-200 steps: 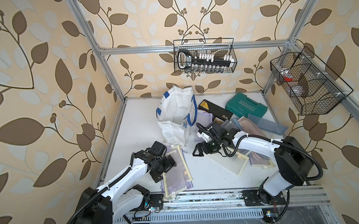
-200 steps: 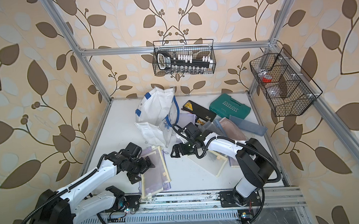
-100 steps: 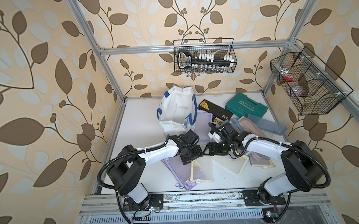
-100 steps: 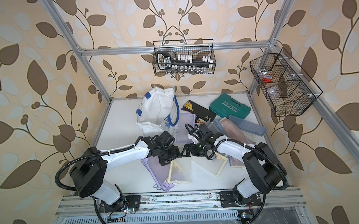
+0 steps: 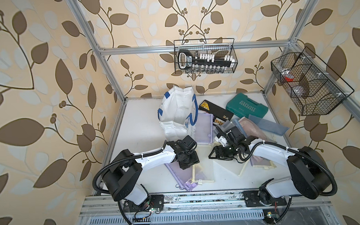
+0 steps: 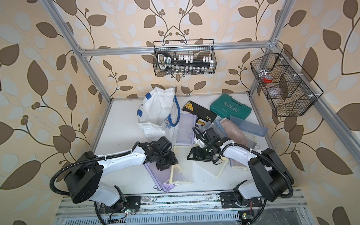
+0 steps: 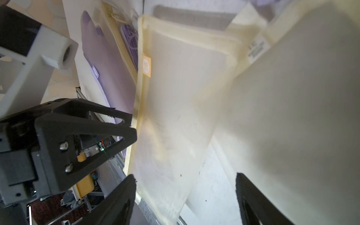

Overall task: Put the pencil pouch into the canvas bag
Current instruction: Move the pencil pouches to the center of the board, then pick up the pencil pouch from the center of the board.

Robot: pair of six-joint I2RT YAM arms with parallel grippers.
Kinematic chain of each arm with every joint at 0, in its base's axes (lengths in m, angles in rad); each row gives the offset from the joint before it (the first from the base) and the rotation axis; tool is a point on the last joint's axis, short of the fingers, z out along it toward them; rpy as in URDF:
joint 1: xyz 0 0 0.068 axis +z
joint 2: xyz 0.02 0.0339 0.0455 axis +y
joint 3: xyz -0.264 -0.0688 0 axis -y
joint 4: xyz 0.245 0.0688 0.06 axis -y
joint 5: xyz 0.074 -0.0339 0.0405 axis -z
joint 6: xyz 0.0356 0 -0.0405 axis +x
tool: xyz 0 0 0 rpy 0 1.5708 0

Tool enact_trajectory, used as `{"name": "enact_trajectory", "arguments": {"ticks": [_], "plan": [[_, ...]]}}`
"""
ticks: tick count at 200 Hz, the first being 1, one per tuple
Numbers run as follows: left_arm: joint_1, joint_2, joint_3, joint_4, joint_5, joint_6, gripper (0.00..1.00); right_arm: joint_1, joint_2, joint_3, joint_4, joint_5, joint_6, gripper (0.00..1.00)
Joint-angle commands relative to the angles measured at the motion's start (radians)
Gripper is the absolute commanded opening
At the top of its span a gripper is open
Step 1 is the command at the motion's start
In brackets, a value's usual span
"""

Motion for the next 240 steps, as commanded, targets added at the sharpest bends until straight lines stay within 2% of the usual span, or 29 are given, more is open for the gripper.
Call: {"name": "enact_trajectory", "arguments": {"ticks": [1, 10, 39, 61, 93, 117, 132, 158, 184, 212, 240], "plan": [[-0.021, -0.002, -0.002, 0.065, 0.0, -0.002, 0.57, 0.001, 0.052, -0.017, 0.058, -0.09, 0.02, 0.76], [-0.03, 0.005, -0.002, 0.083, 0.002, -0.006, 0.54, 0.005, 0.069, -0.019, 0.074, -0.1, 0.022, 0.75], [-0.055, 0.008, -0.015, 0.179, 0.014, -0.022, 0.36, 0.011, 0.1, -0.033, 0.152, -0.152, 0.053, 0.66], [-0.059, -0.006, -0.022, 0.21, 0.015, -0.017, 0.3, 0.019, 0.102, -0.04, 0.188, -0.174, 0.074, 0.58], [-0.059, -0.015, -0.04, 0.249, 0.034, -0.015, 0.17, 0.02, 0.076, -0.054, 0.202, -0.177, 0.082, 0.32], [-0.062, -0.04, -0.029, 0.223, 0.035, 0.008, 0.18, 0.02, 0.01, -0.043, 0.134, -0.139, 0.053, 0.15], [-0.062, -0.07, -0.018, 0.185, 0.034, 0.037, 0.25, 0.017, -0.05, -0.03, 0.068, -0.11, 0.026, 0.07], [-0.062, -0.195, -0.019, 0.132, 0.041, 0.095, 0.53, 0.005, -0.189, -0.003, -0.016, -0.088, -0.001, 0.0], [-0.062, -0.333, -0.014, 0.077, 0.059, 0.153, 0.75, 0.0, -0.369, 0.032, -0.035, -0.093, 0.011, 0.0], [-0.062, -0.465, 0.02, 0.072, 0.061, 0.192, 0.86, 0.0, -0.482, 0.076, -0.011, -0.153, 0.057, 0.0], [-0.062, -0.509, 0.076, 0.113, 0.06, 0.22, 0.89, 0.0, -0.548, 0.094, 0.109, -0.245, 0.149, 0.0]]}}
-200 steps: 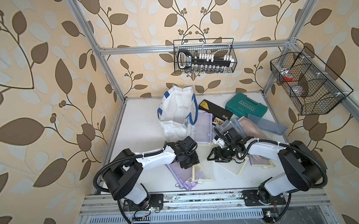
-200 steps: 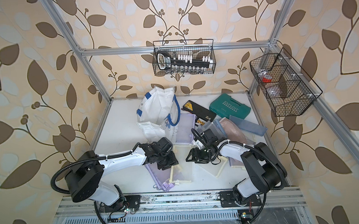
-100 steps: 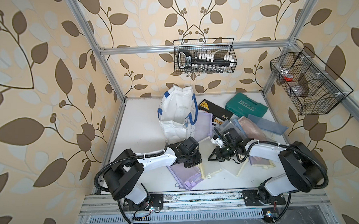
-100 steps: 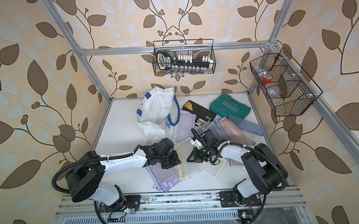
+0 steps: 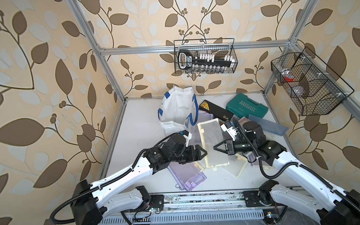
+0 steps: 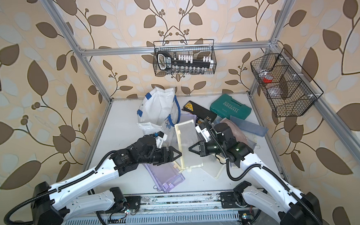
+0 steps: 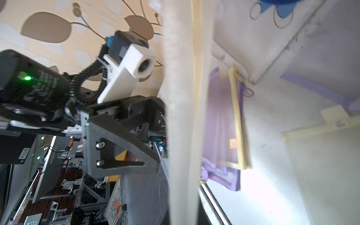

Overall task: Put the pencil pouch into the canvas bag
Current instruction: Pick up the pencil pouch from the center of the board, then place the pencil pouch in the canvas bag.

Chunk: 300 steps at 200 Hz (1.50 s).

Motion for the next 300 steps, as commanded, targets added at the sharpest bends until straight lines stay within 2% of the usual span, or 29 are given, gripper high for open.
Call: {"name": "enact_trajectory", "arguments": {"ticks": [1, 24, 34, 77, 119, 141, 160, 172, 195, 216, 231, 253, 278, 300], "plan": [[-0.011, -0.031, 0.072, 0.027, 0.011, 0.055, 0.89, -0.001, -0.037, 0.023, 0.084, -0.098, 0.081, 0.0], [-0.011, -0.002, 0.121, 0.077, 0.03, 0.084, 0.89, 0.007, -0.019, 0.057, 0.126, -0.154, 0.102, 0.0], [-0.011, 0.021, 0.133, 0.106, 0.036, 0.088, 0.86, 0.008, -0.003, 0.076, 0.134, -0.17, 0.1, 0.0], [-0.011, 0.053, 0.15, 0.203, 0.05, 0.078, 0.45, 0.008, 0.041, 0.11, 0.201, -0.193, 0.131, 0.0], [-0.011, -0.028, 0.153, 0.134, -0.008, 0.112, 0.0, 0.008, 0.069, 0.12, 0.242, -0.182, 0.156, 0.02], [-0.011, -0.053, 0.183, 0.05, -0.047, 0.14, 0.0, 0.008, 0.083, 0.145, 0.244, -0.172, 0.16, 0.11], [-0.011, -0.078, 0.205, -0.004, -0.095, 0.16, 0.0, 0.008, 0.091, 0.171, 0.216, -0.134, 0.154, 0.31], [-0.011, -0.087, 0.241, -0.069, -0.144, 0.182, 0.0, 0.006, 0.094, 0.196, 0.165, -0.093, 0.136, 0.52], [-0.003, -0.043, 0.435, -0.357, -0.28, 0.255, 0.0, -0.025, 0.109, 0.249, 0.023, -0.006, 0.081, 0.81], [0.026, 0.068, 0.671, -0.673, -0.416, 0.321, 0.0, -0.057, 0.121, 0.305, -0.116, 0.083, 0.012, 0.99], [0.062, 0.148, 0.822, -0.799, -0.473, 0.383, 0.0, -0.063, 0.147, 0.355, -0.224, 0.155, -0.052, 1.0], [0.134, 0.239, 0.985, -0.865, -0.517, 0.467, 0.0, -0.062, 0.181, 0.399, -0.337, 0.241, -0.11, 1.0], [0.221, 0.348, 1.142, -0.907, -0.561, 0.56, 0.0, -0.061, 0.176, 0.408, -0.365, 0.271, -0.123, 1.0], [0.258, 0.462, 1.257, -0.92, -0.652, 0.655, 0.0, -0.062, 0.17, 0.41, -0.382, 0.284, -0.136, 1.0]]}}
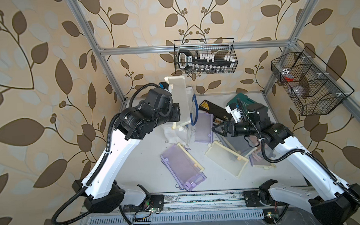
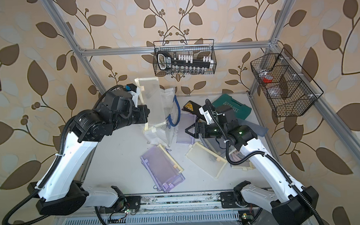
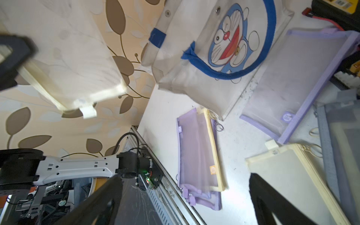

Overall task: Put the pencil pouch into the canvas bag
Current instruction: Place the pencil pouch in the canvas bag.

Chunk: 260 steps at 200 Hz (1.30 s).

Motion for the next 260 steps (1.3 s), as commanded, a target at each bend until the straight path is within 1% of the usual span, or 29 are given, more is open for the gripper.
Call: {"name": "enact_trajectory", "arguments": {"ticks": [1, 17, 35, 69, 81, 126, 130, 156, 202, 208, 218, 225, 228, 240, 260], "plan": [[0.032, 0.09, 0.109, -0.085, -0.142, 0.155, 0.0, -0.001, -0.01, 0.034, -0.081, 0.056, -0.05, 1.0], [0.052, 0.15, 0.135, -0.059, -0.185, 0.213, 0.0, -0.002, -0.009, 0.034, -0.092, 0.059, -0.06, 1.0], [0.069, 0.208, 0.137, -0.019, -0.197, 0.268, 0.0, -0.002, -0.012, 0.033, -0.096, 0.063, -0.061, 1.0], [0.083, 0.305, 0.12, -0.008, -0.241, 0.313, 0.0, -0.001, -0.02, 0.027, -0.095, 0.072, -0.065, 1.0], [0.087, 0.325, 0.102, 0.015, -0.233, 0.324, 0.0, -0.002, -0.02, 0.02, -0.091, 0.067, -0.063, 0.99], [0.102, 0.407, 0.079, 0.019, -0.164, 0.302, 0.0, -0.002, -0.008, 0.024, -0.083, 0.066, -0.062, 0.99], [0.105, 0.412, 0.044, 0.016, -0.158, 0.297, 0.0, -0.003, -0.007, 0.026, -0.085, 0.066, -0.063, 0.99], [0.114, 0.43, -0.006, 0.025, -0.114, 0.271, 0.0, -0.003, 0.0, 0.025, -0.078, 0.066, -0.062, 0.99], [0.138, 0.493, 0.008, -0.012, -0.081, 0.247, 0.0, -0.001, 0.016, 0.034, -0.069, 0.059, -0.057, 0.98], [0.139, 0.495, 0.018, -0.016, -0.079, 0.242, 0.08, -0.003, 0.017, 0.037, -0.071, 0.059, -0.058, 0.99], [0.14, 0.494, 0.035, -0.023, -0.069, 0.239, 0.32, -0.002, 0.016, 0.039, -0.075, 0.061, -0.06, 0.99], [0.138, 0.489, 0.05, -0.03, -0.06, 0.235, 0.44, -0.003, 0.016, 0.041, -0.078, 0.063, -0.062, 0.99], [0.139, 0.486, 0.054, -0.033, -0.055, 0.234, 0.48, -0.001, 0.016, 0.041, -0.079, 0.064, -0.062, 0.99], [0.138, 0.464, 0.063, -0.04, -0.038, 0.227, 0.57, -0.002, 0.014, 0.034, -0.083, 0.067, -0.065, 0.99], [0.138, 0.403, 0.062, -0.071, -0.004, 0.211, 0.66, -0.002, 0.009, 0.014, -0.082, 0.067, -0.065, 0.99]]}}
